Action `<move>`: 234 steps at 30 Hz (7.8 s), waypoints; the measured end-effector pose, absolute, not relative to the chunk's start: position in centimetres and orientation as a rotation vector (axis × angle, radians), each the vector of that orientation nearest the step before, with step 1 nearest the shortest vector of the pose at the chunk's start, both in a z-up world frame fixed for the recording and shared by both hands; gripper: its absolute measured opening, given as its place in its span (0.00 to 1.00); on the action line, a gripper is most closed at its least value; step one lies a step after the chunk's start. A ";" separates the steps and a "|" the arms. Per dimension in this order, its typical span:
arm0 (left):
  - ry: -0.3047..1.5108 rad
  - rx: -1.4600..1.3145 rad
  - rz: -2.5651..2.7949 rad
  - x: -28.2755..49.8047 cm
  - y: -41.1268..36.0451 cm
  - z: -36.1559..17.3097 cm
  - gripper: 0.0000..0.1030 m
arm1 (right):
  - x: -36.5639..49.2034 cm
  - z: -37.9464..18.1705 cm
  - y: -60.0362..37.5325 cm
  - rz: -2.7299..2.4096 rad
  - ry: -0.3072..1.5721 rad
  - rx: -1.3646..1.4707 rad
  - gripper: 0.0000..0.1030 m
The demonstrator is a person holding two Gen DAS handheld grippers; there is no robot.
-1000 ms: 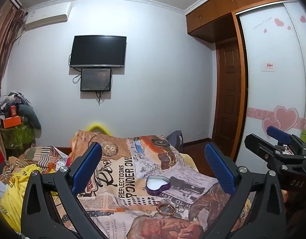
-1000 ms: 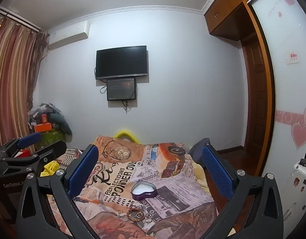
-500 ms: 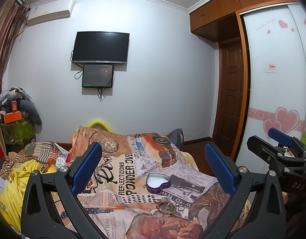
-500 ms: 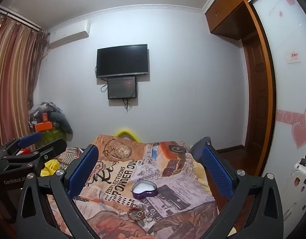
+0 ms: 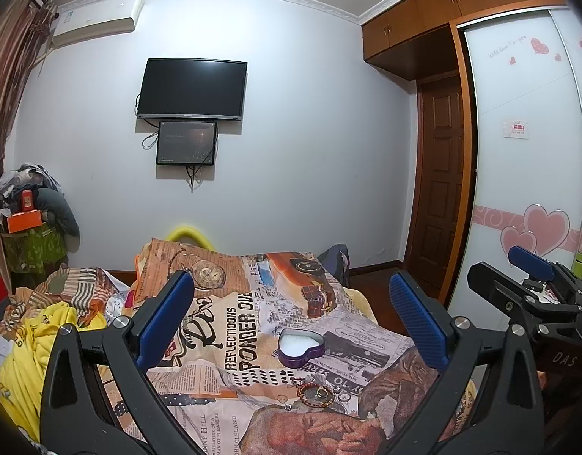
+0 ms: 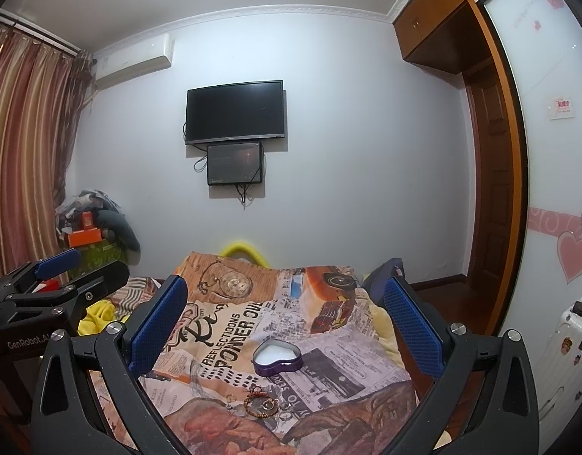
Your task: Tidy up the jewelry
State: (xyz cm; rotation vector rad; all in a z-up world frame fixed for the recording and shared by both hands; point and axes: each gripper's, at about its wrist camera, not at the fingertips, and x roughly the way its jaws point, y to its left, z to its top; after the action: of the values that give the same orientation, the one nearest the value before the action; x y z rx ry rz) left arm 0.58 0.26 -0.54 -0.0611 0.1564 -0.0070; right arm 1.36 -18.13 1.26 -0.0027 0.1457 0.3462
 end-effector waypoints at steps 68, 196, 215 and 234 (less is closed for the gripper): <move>0.574 -0.075 0.017 14.0 4.7 -10.6 0.81 | 10.5 -5.9 -18.8 0.267 0.499 -0.065 0.99; 0.875 -0.035 -0.267 31.9 1.7 -19.7 0.17 | 29.3 -15.1 -11.7 0.585 0.865 -0.078 0.14; 0.930 -0.010 -0.271 32.7 1.4 -21.3 0.17 | 30.1 -16.8 -11.2 0.644 0.969 -0.086 0.14; 0.839 0.011 -0.188 27.5 2.6 -16.0 0.23 | 25.1 -11.4 -11.9 0.573 0.823 -0.151 0.16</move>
State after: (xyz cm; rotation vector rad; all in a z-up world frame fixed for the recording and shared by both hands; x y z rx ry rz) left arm 27.53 2.57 -16.01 0.0105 0.8390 -0.1879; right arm 25.10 -11.91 -11.43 -0.1509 0.8226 0.5728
